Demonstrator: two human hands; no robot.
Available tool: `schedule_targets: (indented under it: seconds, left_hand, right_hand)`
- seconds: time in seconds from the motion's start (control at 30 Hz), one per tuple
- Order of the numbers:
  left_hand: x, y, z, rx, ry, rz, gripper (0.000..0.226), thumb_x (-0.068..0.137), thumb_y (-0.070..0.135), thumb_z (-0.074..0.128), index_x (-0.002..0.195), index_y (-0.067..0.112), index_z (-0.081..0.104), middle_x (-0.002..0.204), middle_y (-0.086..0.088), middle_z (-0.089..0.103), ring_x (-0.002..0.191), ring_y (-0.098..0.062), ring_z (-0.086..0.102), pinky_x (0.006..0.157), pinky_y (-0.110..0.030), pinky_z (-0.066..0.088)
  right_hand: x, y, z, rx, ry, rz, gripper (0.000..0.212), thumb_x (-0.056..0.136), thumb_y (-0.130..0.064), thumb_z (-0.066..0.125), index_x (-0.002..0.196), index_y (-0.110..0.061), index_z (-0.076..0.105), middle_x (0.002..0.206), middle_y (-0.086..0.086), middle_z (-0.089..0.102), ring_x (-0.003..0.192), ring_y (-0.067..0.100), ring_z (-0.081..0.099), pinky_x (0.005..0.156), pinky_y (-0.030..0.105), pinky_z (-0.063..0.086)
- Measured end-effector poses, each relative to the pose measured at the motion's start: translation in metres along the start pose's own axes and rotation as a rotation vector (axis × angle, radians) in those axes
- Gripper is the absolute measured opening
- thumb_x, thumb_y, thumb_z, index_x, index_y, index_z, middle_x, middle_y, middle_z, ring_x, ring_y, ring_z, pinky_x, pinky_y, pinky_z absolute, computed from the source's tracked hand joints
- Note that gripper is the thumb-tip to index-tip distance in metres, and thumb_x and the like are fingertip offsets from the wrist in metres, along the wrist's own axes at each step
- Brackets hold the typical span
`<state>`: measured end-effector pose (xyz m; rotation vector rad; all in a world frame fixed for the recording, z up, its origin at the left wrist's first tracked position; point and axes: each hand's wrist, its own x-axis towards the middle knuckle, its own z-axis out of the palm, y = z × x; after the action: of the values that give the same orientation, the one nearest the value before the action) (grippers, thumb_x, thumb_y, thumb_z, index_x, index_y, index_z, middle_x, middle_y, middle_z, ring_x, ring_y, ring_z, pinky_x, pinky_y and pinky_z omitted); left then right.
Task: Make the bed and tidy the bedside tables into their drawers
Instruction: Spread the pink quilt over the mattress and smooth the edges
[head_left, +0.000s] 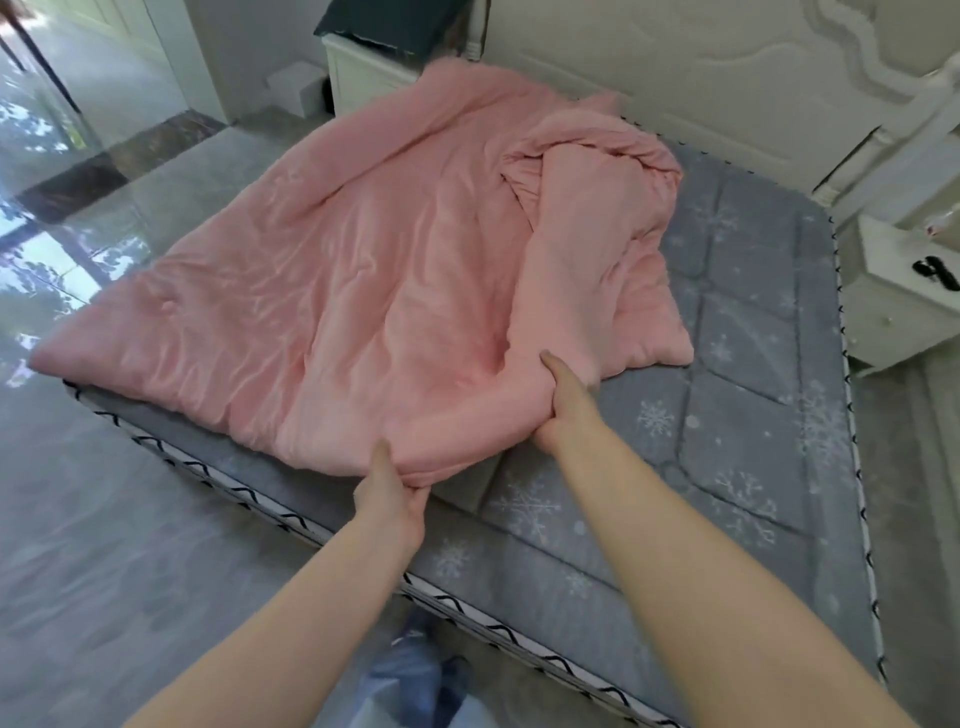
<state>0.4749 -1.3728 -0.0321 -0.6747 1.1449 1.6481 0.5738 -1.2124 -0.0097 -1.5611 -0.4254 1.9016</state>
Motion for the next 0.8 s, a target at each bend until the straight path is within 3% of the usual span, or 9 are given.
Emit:
schedule_targets:
  seconds: [0.07, 0.17, 0.27, 0.37, 0.47, 0.6, 0.73, 0.8]
  left_hand:
    - [-0.005, -0.021, 0.015, 0.064, -0.158, -0.218, 0.071, 0.091, 0.060, 0.049, 0.143, 0.013, 0.036, 0.144, -0.013, 0.048, 0.128, -0.028, 0.050, 0.116, -0.044, 0.028]
    - [-0.023, -0.050, 0.049, 0.075, -0.420, -0.434, 0.084, 0.076, 0.069, 0.061, 0.128, 0.004, 0.053, 0.128, -0.019, 0.062, 0.125, -0.033, 0.054, 0.114, -0.044, 0.034]
    - [-0.030, -0.068, 0.085, 0.021, -0.350, -0.352, 0.057, 0.077, 0.047, 0.073, 0.120, 0.010, 0.066, 0.110, -0.011, 0.072, 0.104, -0.025, 0.068, 0.096, -0.038, 0.050]
    - [-0.023, -0.081, 0.099, 0.055, -0.282, -0.306, 0.066, 0.059, 0.034, 0.082, 0.118, 0.009, 0.067, 0.110, -0.012, 0.072, 0.097, -0.026, 0.071, 0.086, -0.039, 0.055]
    - [-0.012, -0.085, 0.101, 0.070, -0.256, -0.197, 0.042, 0.075, 0.016, 0.073, 0.115, 0.004, 0.065, 0.107, -0.016, 0.072, 0.097, -0.030, 0.071, 0.083, -0.042, 0.057]
    - [0.001, -0.079, 0.097, 0.065, -0.159, -0.183, 0.038, 0.084, 0.012, 0.064, 0.122, 0.006, 0.058, 0.104, -0.014, 0.072, 0.090, -0.027, 0.070, 0.061, -0.031, 0.057]
    - [0.007, -0.059, 0.077, 0.031, -0.053, -0.185, 0.041, 0.087, 0.013, 0.063, 0.127, 0.013, 0.053, 0.104, -0.009, 0.068, 0.090, -0.023, 0.065, 0.063, -0.032, 0.052]
    - [0.017, -0.045, 0.072, 0.007, -0.097, -0.134, 0.041, 0.085, 0.017, 0.066, 0.126, 0.016, 0.057, 0.109, -0.007, 0.069, 0.096, -0.023, 0.066, 0.068, -0.033, 0.053]
  right_hand:
    - [-0.025, -0.007, -0.003, -0.026, 0.039, -0.104, 0.061, 0.061, -0.027, 0.086, 0.115, -0.012, 0.063, 0.105, 0.010, 0.072, 0.093, 0.029, 0.070, 0.086, 0.051, 0.055]
    - [-0.051, -0.002, -0.017, -0.077, -0.006, -0.184, 0.043, 0.076, -0.018, 0.077, 0.116, -0.010, 0.064, 0.105, 0.013, 0.073, 0.096, 0.031, 0.070, 0.086, 0.053, 0.055]
    - [-0.068, 0.007, -0.039, 0.011, -0.011, -0.190, 0.034, 0.082, -0.011, 0.072, 0.115, -0.007, 0.065, 0.105, 0.014, 0.074, 0.098, 0.031, 0.071, 0.090, 0.050, 0.055]
    - [-0.067, 0.009, -0.063, 0.167, -0.047, -0.171, 0.041, 0.084, -0.008, 0.068, 0.124, -0.004, 0.061, 0.113, 0.016, 0.071, 0.106, 0.029, 0.068, 0.099, 0.046, 0.050]
    - [-0.052, -0.004, -0.069, 0.264, -0.089, -0.117, 0.048, 0.083, -0.018, 0.069, 0.129, -0.008, 0.058, 0.120, 0.013, 0.069, 0.114, 0.025, 0.064, 0.106, 0.043, 0.044]
    - [-0.013, -0.033, -0.052, 0.266, -0.123, 0.012, 0.049, 0.087, -0.039, 0.066, 0.127, -0.011, 0.062, 0.125, 0.013, 0.066, 0.121, 0.028, 0.059, 0.111, 0.046, 0.038]
    - [0.032, -0.053, -0.047, 0.230, -0.007, 0.054, 0.053, 0.087, -0.047, 0.065, 0.126, -0.012, 0.064, 0.118, 0.011, 0.070, 0.115, 0.027, 0.062, 0.108, 0.043, 0.042]
    - [0.037, -0.053, -0.046, 0.229, 0.087, 0.049, 0.050, 0.089, -0.046, 0.062, 0.126, -0.012, 0.063, 0.105, 0.010, 0.074, 0.098, 0.026, 0.069, 0.095, 0.041, 0.051]
